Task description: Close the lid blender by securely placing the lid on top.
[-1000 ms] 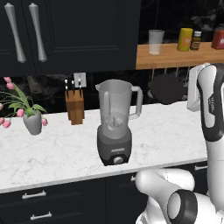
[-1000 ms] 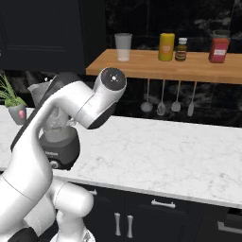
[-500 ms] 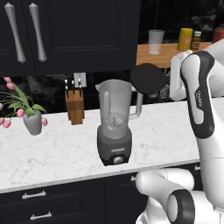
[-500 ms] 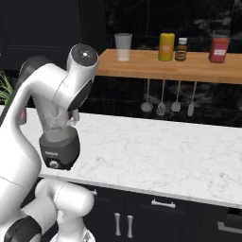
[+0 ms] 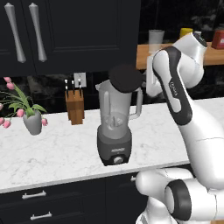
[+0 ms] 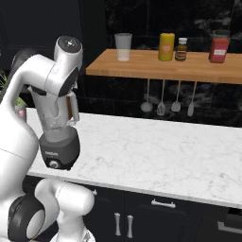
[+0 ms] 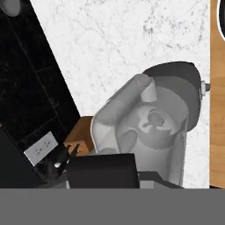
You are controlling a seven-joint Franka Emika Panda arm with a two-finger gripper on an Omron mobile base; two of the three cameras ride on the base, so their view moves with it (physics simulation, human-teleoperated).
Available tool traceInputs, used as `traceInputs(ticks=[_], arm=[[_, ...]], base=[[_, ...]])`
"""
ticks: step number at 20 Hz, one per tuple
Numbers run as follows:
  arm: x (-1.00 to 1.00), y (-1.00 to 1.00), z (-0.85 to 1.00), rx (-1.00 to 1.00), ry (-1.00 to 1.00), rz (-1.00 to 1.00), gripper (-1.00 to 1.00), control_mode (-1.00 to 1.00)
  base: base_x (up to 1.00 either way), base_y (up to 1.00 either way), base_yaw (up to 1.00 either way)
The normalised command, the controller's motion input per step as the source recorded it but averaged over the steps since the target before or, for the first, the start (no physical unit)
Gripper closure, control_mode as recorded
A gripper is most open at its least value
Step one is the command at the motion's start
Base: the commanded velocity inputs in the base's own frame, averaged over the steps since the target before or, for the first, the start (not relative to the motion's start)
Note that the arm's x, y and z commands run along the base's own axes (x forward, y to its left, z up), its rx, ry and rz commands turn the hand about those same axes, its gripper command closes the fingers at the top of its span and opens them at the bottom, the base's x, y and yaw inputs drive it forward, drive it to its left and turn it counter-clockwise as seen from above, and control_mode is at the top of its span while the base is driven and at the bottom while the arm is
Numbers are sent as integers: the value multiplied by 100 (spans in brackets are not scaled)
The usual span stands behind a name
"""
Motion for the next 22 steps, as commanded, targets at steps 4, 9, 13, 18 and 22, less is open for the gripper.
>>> traceInputs(ticks=[4,9,13,18,22], arm=[[39,14,0,-6,20,5,100,-100],[40,3,0,-7,11,5,100,-100],[23,0,0,-3,7,5,100,-100],[8,16,0,-4,8,7,100,-100],[0,36,0,-1,1,6,100,-100]], base=[[0,0,0],[0,0,0],[0,0,0],[0,0,0],[0,0,0]])
